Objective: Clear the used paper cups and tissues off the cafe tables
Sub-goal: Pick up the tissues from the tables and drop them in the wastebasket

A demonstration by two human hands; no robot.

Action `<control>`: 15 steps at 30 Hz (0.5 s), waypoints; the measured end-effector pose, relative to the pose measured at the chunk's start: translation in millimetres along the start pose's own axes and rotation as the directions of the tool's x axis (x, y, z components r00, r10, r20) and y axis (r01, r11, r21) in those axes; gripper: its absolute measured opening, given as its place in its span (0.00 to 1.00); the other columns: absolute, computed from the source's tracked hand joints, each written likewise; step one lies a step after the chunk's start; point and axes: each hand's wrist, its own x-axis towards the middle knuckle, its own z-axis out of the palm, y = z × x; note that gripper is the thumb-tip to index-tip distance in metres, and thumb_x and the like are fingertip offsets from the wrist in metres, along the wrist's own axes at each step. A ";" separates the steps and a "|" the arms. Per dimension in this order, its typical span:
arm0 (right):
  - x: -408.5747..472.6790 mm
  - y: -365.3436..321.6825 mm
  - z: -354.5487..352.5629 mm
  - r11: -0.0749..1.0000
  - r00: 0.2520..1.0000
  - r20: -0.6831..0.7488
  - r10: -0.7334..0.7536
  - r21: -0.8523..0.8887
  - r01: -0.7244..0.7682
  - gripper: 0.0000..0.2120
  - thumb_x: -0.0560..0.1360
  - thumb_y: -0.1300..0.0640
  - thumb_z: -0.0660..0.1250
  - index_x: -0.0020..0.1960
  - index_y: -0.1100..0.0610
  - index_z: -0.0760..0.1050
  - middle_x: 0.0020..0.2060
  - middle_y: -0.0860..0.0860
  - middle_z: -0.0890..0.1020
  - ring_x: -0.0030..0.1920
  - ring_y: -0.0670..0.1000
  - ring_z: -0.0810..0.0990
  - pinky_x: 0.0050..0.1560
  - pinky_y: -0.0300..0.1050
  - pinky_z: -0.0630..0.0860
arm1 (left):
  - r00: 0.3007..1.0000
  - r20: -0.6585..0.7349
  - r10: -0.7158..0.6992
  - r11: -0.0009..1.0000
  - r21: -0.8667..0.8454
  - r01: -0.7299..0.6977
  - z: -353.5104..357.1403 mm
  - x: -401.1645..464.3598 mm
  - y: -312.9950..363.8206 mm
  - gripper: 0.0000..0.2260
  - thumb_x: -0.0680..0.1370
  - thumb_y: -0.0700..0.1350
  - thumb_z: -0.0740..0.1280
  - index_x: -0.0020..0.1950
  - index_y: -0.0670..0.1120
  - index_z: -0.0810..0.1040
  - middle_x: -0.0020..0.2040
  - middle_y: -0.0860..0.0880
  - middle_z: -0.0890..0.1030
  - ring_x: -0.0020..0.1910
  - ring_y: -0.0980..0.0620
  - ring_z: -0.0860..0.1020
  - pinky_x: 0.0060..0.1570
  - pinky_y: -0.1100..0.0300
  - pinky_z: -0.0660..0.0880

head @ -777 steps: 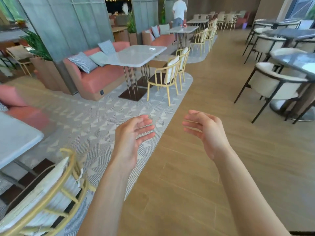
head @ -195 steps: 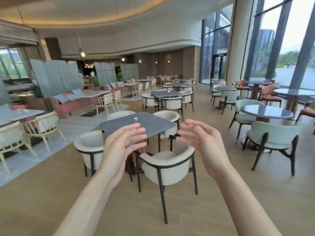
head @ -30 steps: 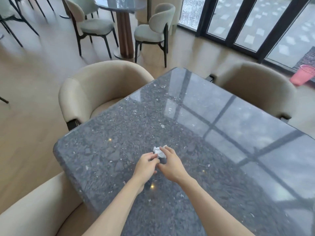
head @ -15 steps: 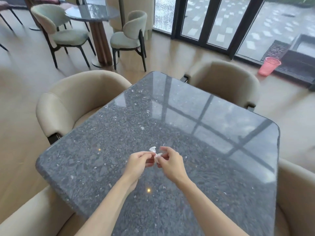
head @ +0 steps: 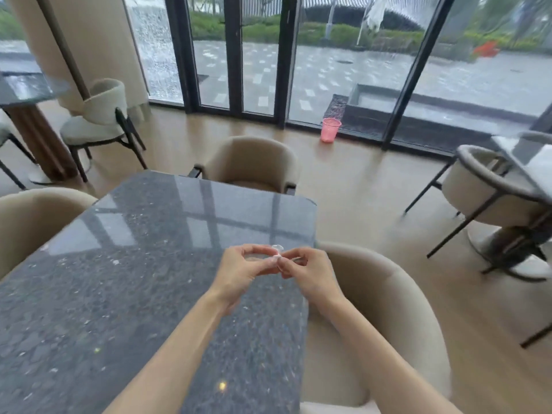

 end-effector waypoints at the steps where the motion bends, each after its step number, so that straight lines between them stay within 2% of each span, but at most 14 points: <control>1: -11.6 5.0 -29.6 1.000 0.999 -0.035 -0.008 0.009 0.008 0.04 0.74 0.56 0.75 0.47 0.56 0.85 0.34 0.51 0.87 0.37 0.49 0.86 0.48 0.53 0.84 | 0.999 0.039 0.012 1.000 0.016 -0.012 28.7 -7.2 1.9 0.06 0.73 0.33 0.75 0.49 0.36 0.84 0.48 0.44 0.88 0.43 0.48 0.87 0.46 0.64 0.81; 5: -68.5 20.6 -149.7 0.997 0.989 -0.144 -0.024 0.073 0.034 0.02 0.74 0.60 0.75 0.47 0.57 0.85 0.37 0.53 0.87 0.37 0.46 0.85 0.46 0.46 0.82 | 0.986 0.161 0.040 0.999 0.023 -0.044 149.6 -40.8 4.6 0.08 0.73 0.34 0.75 0.51 0.35 0.84 0.46 0.38 0.87 0.45 0.45 0.86 0.51 0.59 0.82; 8: -112.9 25.8 -230.7 0.984 0.972 -0.234 -0.031 0.165 0.071 0.08 0.74 0.62 0.75 0.47 0.51 0.81 0.40 0.54 0.86 0.37 0.47 0.84 0.45 0.44 0.82 | 0.979 0.192 0.069 0.997 0.015 -0.074 238.6 -68.8 8.3 0.05 0.73 0.33 0.75 0.49 0.36 0.84 0.43 0.39 0.87 0.41 0.48 0.85 0.45 0.63 0.81; 11: -155.4 32.5 -305.9 0.976 0.958 -0.284 -0.034 0.195 0.093 0.05 0.75 0.62 0.75 0.49 0.54 0.84 0.41 0.55 0.87 0.38 0.48 0.85 0.44 0.42 0.81 | 0.968 0.231 0.094 0.995 0.006 -0.098 318.5 -94.8 11.1 0.07 0.72 0.33 0.76 0.48 0.35 0.83 0.42 0.39 0.86 0.37 0.48 0.85 0.41 0.62 0.81; 13: -181.8 37.3 -351.0 0.978 0.946 -0.323 -0.035 0.185 0.099 0.06 0.74 0.63 0.75 0.50 0.55 0.85 0.41 0.55 0.88 0.40 0.48 0.86 0.47 0.43 0.82 | 0.957 0.277 0.082 0.996 0.011 -0.089 365.1 -110.0 12.6 0.10 0.72 0.34 0.77 0.51 0.34 0.82 0.44 0.37 0.86 0.39 0.46 0.85 0.42 0.61 0.82; 15: -205.8 40.7 -390.3 0.981 0.934 -0.355 -0.030 0.170 0.096 0.09 0.74 0.65 0.75 0.54 0.60 0.85 0.44 0.55 0.88 0.42 0.46 0.85 0.47 0.38 0.81 | 0.944 0.323 0.061 0.997 0.020 -0.071 405.7 -121.8 14.5 0.11 0.72 0.35 0.77 0.52 0.33 0.83 0.46 0.36 0.86 0.42 0.45 0.85 0.43 0.62 0.81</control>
